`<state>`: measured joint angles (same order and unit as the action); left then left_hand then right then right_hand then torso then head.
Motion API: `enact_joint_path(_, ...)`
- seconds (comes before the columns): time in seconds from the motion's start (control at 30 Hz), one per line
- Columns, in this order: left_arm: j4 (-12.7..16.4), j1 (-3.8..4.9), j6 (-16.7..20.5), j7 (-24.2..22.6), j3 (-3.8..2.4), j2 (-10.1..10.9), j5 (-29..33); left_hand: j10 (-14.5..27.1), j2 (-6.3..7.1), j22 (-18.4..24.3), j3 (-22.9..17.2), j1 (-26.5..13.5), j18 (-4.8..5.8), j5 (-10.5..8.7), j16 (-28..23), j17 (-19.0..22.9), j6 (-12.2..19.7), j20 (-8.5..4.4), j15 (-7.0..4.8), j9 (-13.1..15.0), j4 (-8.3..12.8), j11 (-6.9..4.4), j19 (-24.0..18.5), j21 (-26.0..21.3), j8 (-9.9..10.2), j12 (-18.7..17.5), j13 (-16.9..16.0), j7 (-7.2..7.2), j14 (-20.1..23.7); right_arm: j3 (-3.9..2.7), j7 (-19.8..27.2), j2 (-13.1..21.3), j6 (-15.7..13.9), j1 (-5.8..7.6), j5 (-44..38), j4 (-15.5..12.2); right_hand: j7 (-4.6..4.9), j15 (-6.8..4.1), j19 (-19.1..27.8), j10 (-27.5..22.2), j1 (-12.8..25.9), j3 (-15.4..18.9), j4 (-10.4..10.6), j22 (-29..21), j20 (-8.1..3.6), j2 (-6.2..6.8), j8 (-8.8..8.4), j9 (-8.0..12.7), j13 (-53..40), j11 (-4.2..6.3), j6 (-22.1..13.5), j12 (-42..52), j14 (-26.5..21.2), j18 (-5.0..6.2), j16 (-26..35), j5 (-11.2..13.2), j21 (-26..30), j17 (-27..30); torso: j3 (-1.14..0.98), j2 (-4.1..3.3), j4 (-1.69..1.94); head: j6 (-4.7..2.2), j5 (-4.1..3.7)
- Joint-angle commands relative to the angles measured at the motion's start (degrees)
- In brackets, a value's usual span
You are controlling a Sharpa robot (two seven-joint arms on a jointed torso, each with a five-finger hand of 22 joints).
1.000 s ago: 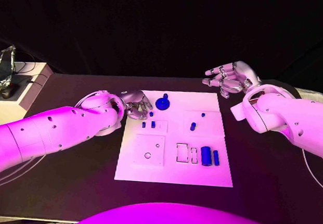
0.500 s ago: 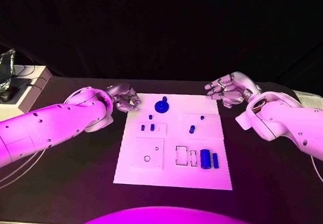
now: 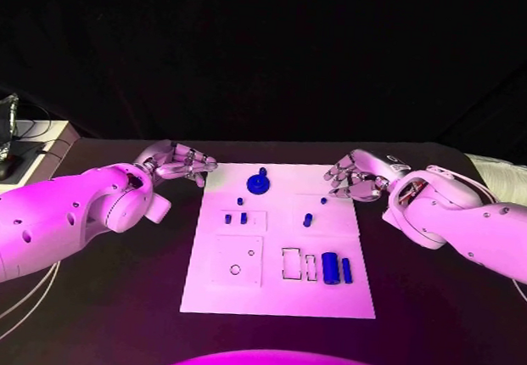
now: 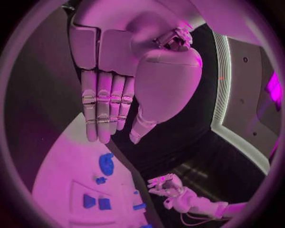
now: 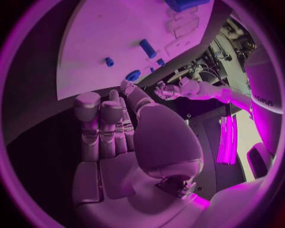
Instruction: Assemble the parts on the task board
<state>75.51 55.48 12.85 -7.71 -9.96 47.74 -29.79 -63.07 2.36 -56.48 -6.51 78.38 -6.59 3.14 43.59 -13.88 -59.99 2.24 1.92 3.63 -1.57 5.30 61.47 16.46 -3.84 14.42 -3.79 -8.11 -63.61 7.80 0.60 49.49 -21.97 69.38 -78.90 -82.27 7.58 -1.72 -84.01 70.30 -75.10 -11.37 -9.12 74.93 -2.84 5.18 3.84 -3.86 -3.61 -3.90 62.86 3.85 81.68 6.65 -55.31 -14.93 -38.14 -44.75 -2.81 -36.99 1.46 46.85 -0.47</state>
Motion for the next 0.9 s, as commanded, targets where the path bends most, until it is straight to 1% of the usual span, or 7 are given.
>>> enact_joint_path(0.03, 1.9, -0.57, -4.3, -8.3, -0.09, 1.0, 14.9, 0.0, -0.56, 0.9, 1.3, 0.8, 1.15, -0.01, -0.7, 0.3, -0.2, 0.11, 0.13, 0.1, 0.1, 0.13, 0.5, -1.0, 0.1, 0.2, 0.0, 0.26, -0.2, 0.08, -7.3, -0.7, 2.2, -0.60, -13.2, -0.3, -0.35, 0.45, -2.0, -1.1, 0.0, -0.8, 2.1, 4.6, 0.58, 1.95, -0.27, 0.0, 0.1, -0.30, -0.4, -0.2, 0.1, 1.15, 0.4, 0.6, 0.9, 0.4, 0.09, -0.06, 0.05, -0.21, -0.11)
enact_joint_path(0.17, 3.4, -1.10, -5.0, -9.8, -0.13, 2.0, 16.9, 0.0, -1.04, 1.4, 1.7, 1.5, 1.13, -0.01, -1.1, 0.3, -0.3, 0.08, 0.10, 0.1, 0.5, 0.15, 0.9, -1.4, 0.1, 0.2, 0.0, 0.26, -0.2, 0.15, -9.3, -1.5, 3.8, -1.16, -16.1, -0.7, -0.51, 0.52, -2.1, -1.7, -0.6, -0.7, 4.7, 4.5, 0.71, 3.87, -0.28, 0.0, 0.1, -0.46, -0.9, -0.1, 0.2, 1.33, 0.5, 0.9, 1.9, 0.8, 0.11, -0.14, 0.12, -0.22, -0.40)
enact_joint_path(0.2, 3.6, -1.17, -5.0, -10.0, -0.14, 2.1, 17.1, 0.0, -1.11, 1.4, 1.8, 1.6, 1.14, -0.02, -1.1, 0.3, -0.3, 0.08, 0.09, 0.1, 0.6, 0.13, 0.9, -1.5, 0.1, 0.2, 0.0, 0.29, -0.2, 0.17, -9.6, -1.6, 4.1, -1.25, -16.5, -0.7, -0.51, 0.54, -2.1, -1.8, -0.6, -0.6, 5.0, 4.5, 0.73, 4.03, -0.26, 0.0, 0.1, -0.48, -0.9, -0.1, 0.2, 1.35, 0.5, 1.0, 2.0, 0.9, 0.12, -0.16, 0.12, -0.17, -0.40)
enact_joint_path(0.27, 4.1, -1.30, -5.2, -10.4, -0.16, 2.4, 17.5, 0.0, -1.24, 1.5, 1.9, 1.7, 1.15, -0.01, -1.2, 0.3, -0.4, 0.06, 0.08, 0.1, 0.7, 0.13, 1.0, -1.6, 0.1, 0.1, 0.0, 0.28, -0.2, 0.22, -10.2, -2.0, 4.5, -1.46, -17.2, -0.7, -0.29, 0.55, -2.4, -1.8, -1.9, -0.2, 6.9, 4.5, 0.83, 4.57, -0.26, 0.0, 0.1, -0.55, -1.0, -0.1, 0.1, 1.42, 0.4, 1.0, 2.5, 1.2, 0.15, -0.22, 0.07, -0.12, -0.33)
enact_joint_path(0.33, 4.3, -1.37, -5.2, -10.7, -0.19, 2.6, 17.7, 0.0, -1.29, 1.5, 2.0, 1.8, 1.15, -0.01, -1.3, 0.3, -0.5, 0.05, 0.08, 0.1, 0.8, 0.13, 1.1, -1.7, 0.1, 0.1, 0.0, 0.28, -0.2, 0.26, -10.7, -2.5, 4.5, -1.58, -17.7, -0.4, -0.24, 0.54, -2.5, -1.5, -2.4, -0.4, 7.7, 4.6, 0.80, 4.65, -0.29, 0.0, 0.1, -0.52, -1.0, -0.1, 0.1, 1.44, 0.3, 0.9, 2.7, 1.4, 0.15, -0.27, 0.06, -0.08, -0.27)
enact_joint_path(0.57, 5.0, -1.46, -4.4, -11.0, -0.27, 2.7, 17.1, -0.1, -2.22, 1.7, 2.2, 2.3, 1.16, 0.00, -1.5, 0.3, -0.4, -0.08, 0.01, 0.1, 1.2, 0.12, 1.4, -2.1, 0.1, -0.1, 0.0, 0.17, -0.5, 0.38, -11.7, -4.4, 4.5, -1.80, -18.5, 1.0, -0.13, 0.55, -2.6, -1.5, -2.7, -1.7, 8.5, 4.6, 0.76, 4.73, -0.26, 0.0, 0.1, -0.55, -0.2, -0.2, 0.1, 1.41, 0.1, 0.4, 2.9, 1.7, 0.10, -0.18, 0.13, 0.13, -0.25)
enact_joint_path(0.9, 5.3, -1.47, -4.1, -10.6, -0.29, 3.0, 16.2, -0.1, -2.23, 1.7, 2.2, 2.3, 1.16, -0.01, -1.5, 0.3, -0.5, -0.08, 0.03, 0.1, 1.3, 0.13, 1.5, -2.1, 0.1, -0.1, 0.0, 0.18, -0.4, 0.49, -13.1, -5.7, 4.9, -2.03, -19.7, 2.3, -0.18, 0.57, -2.7, -1.9, -2.3, -5.4, 8.6, 4.6, 0.81, 4.33, -0.25, 0.0, 0.2, -0.61, 1.2, -0.2, 0.1, 1.54, -0.1, 0.4, 3.0, 2.0, 0.07, -0.16, 0.05, 0.46, -0.35)
